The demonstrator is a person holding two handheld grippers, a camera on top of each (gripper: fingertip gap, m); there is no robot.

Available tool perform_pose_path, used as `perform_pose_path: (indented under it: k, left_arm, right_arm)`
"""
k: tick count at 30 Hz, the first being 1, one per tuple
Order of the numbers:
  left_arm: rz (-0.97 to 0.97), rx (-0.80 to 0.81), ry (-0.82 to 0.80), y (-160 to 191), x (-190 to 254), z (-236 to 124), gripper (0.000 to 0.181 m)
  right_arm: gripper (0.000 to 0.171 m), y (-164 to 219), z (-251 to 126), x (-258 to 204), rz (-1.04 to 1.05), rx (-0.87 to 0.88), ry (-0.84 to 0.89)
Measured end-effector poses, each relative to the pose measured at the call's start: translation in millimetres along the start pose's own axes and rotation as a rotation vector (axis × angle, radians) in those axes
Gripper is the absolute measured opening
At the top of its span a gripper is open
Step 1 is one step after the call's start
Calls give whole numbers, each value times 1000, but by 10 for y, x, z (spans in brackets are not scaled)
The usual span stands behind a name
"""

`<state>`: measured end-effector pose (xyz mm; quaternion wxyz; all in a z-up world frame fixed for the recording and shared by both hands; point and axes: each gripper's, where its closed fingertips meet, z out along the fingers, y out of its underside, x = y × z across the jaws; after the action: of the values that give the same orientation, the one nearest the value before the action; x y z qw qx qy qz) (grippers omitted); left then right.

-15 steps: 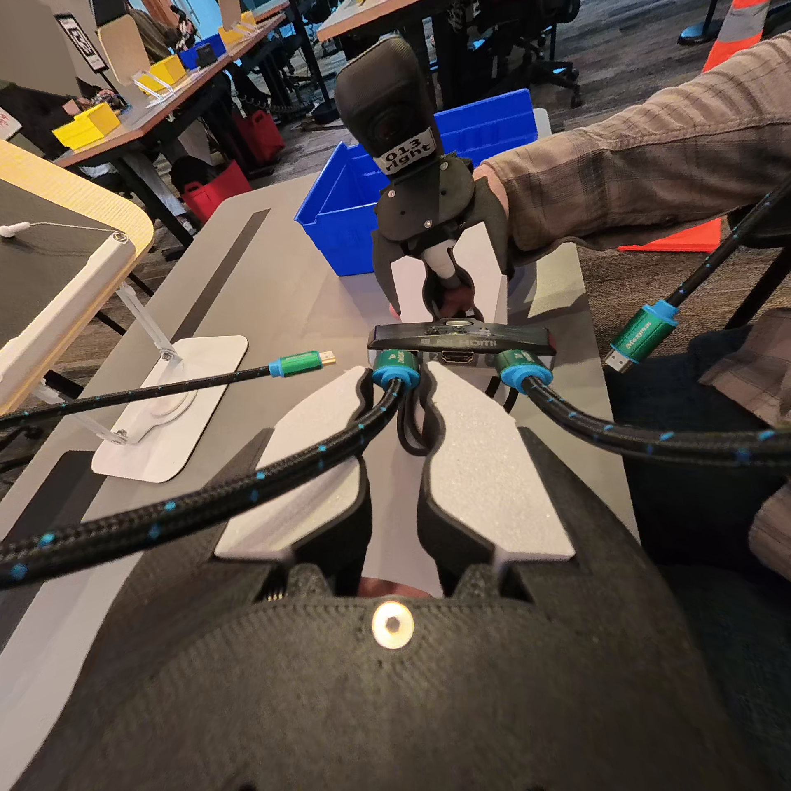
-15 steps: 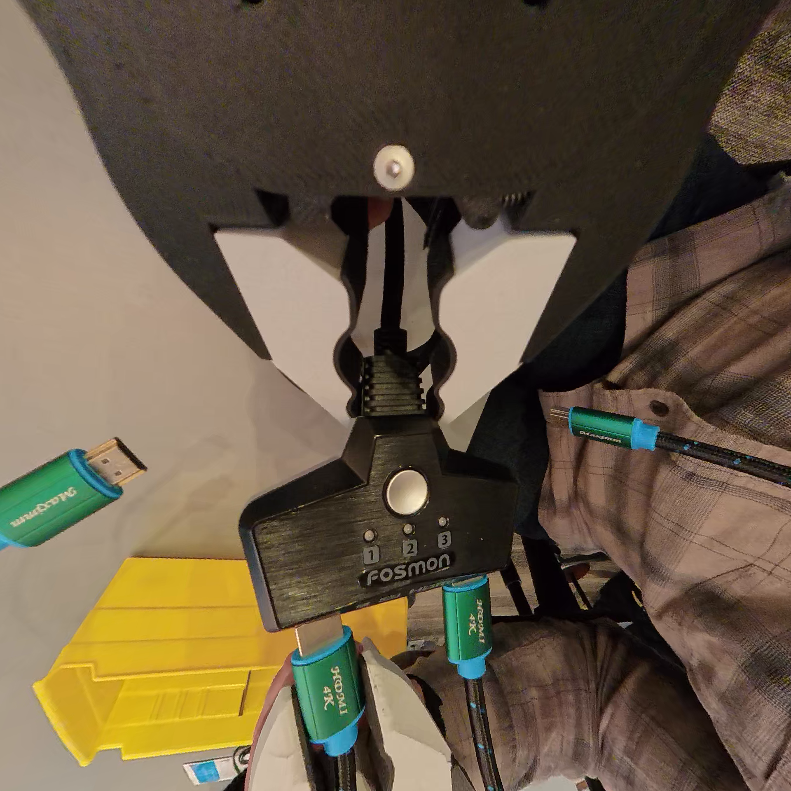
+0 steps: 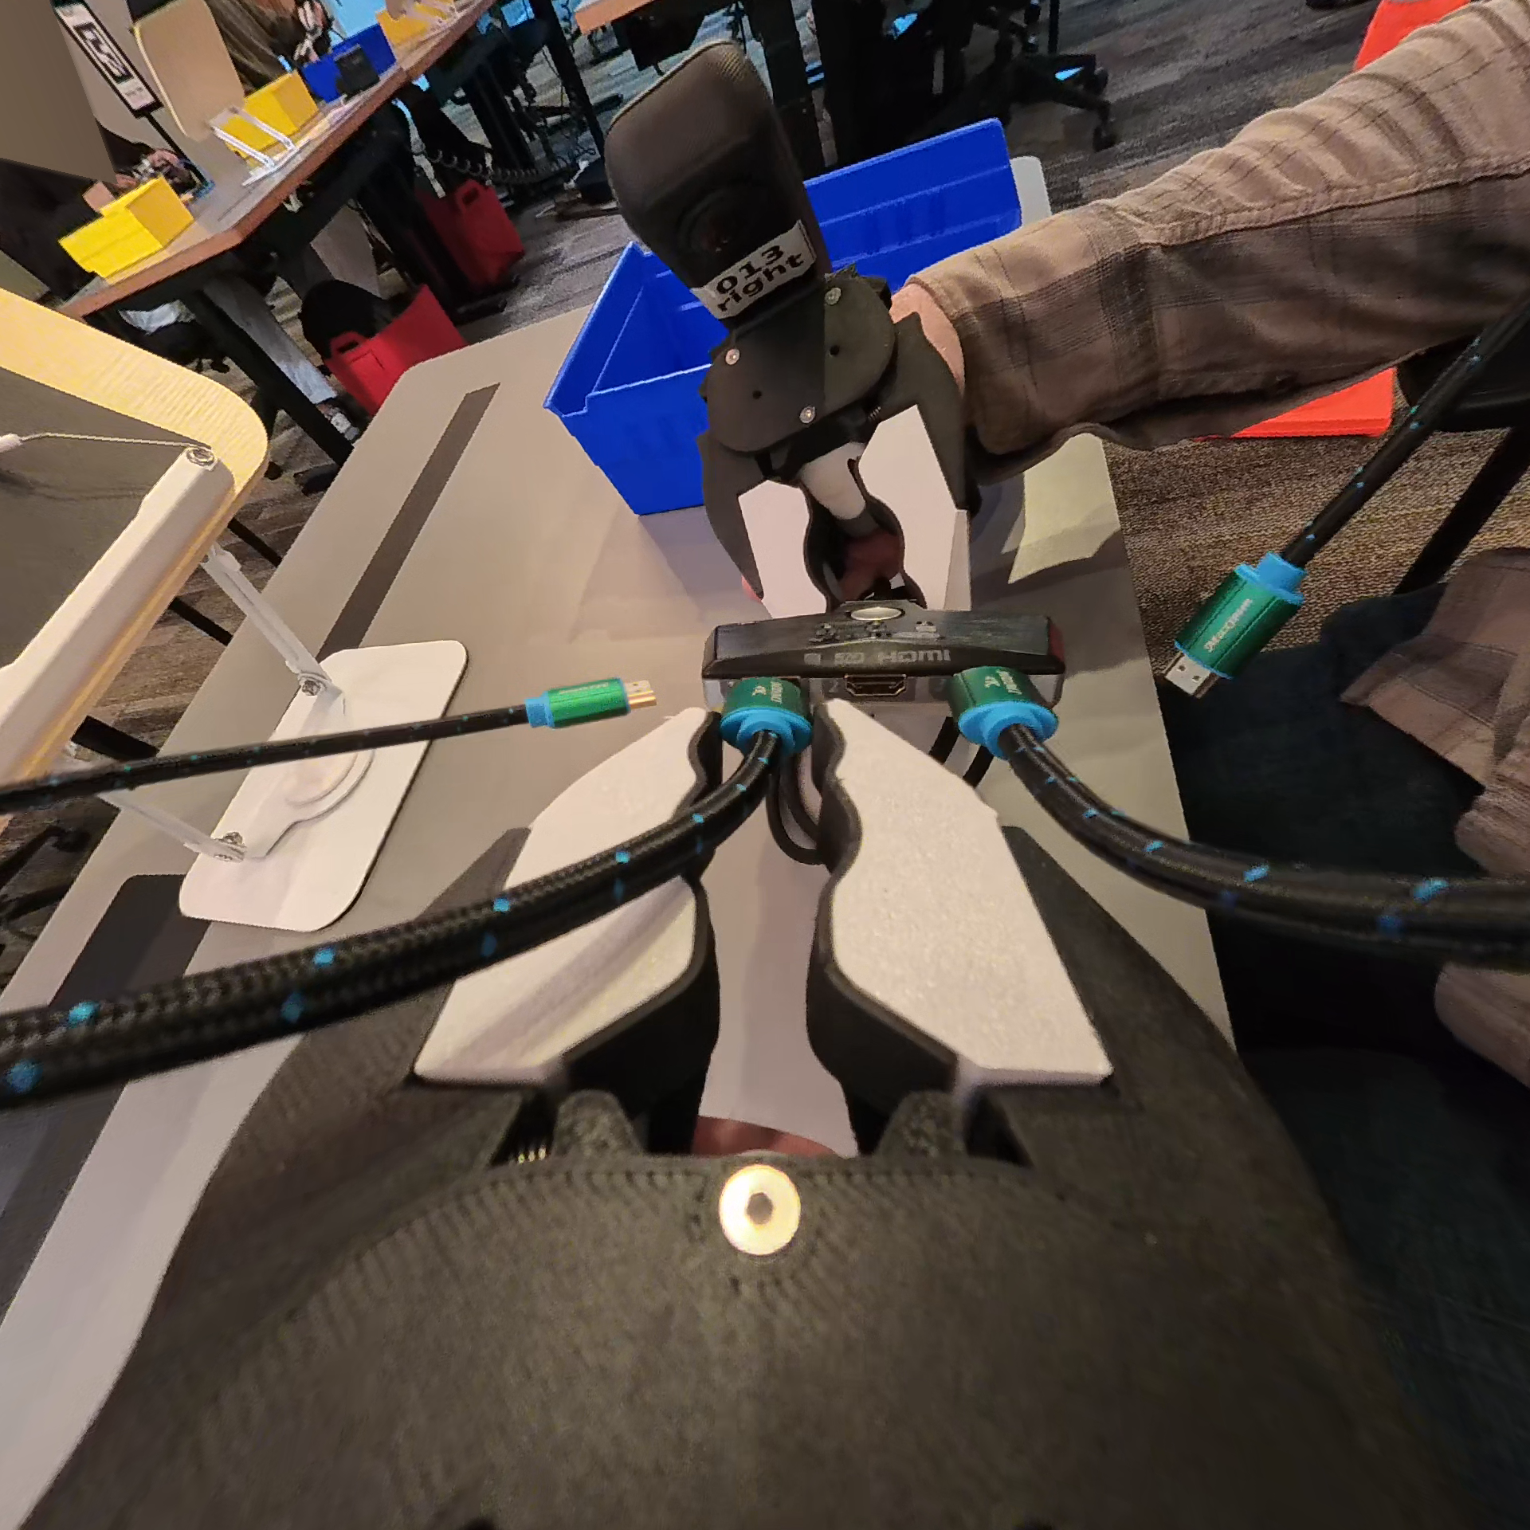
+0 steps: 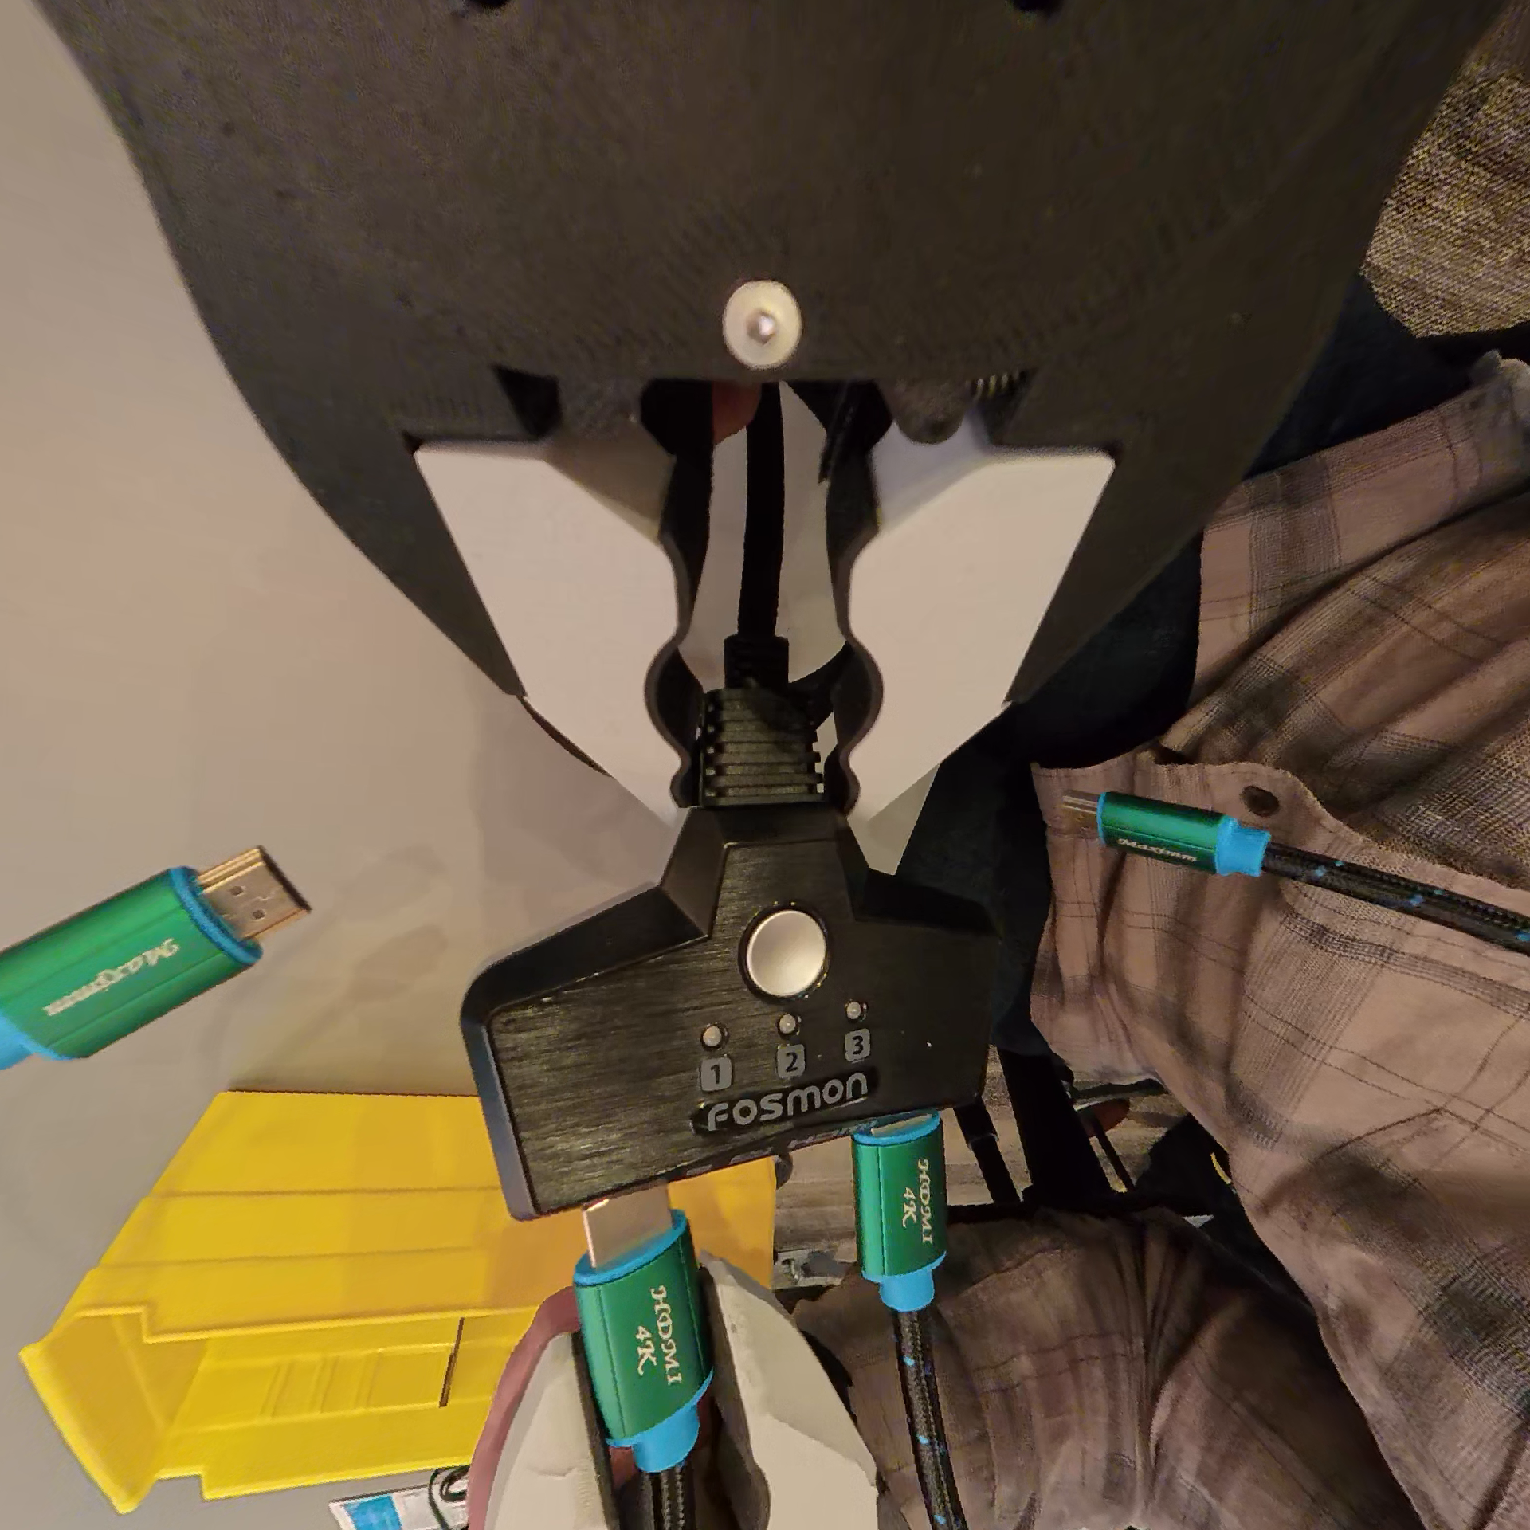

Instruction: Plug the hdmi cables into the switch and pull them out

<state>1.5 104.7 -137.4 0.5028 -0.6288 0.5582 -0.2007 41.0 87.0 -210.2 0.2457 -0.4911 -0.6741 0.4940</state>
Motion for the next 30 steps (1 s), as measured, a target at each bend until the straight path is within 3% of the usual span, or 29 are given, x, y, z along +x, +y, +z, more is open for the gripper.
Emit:
perform_pose_path:
  k: [30]
  left_arm:
    - [9, -23, 54, 2, 93, 9, 20]
  right_arm:
    - [24, 75, 29, -78, -5, -77, -42]
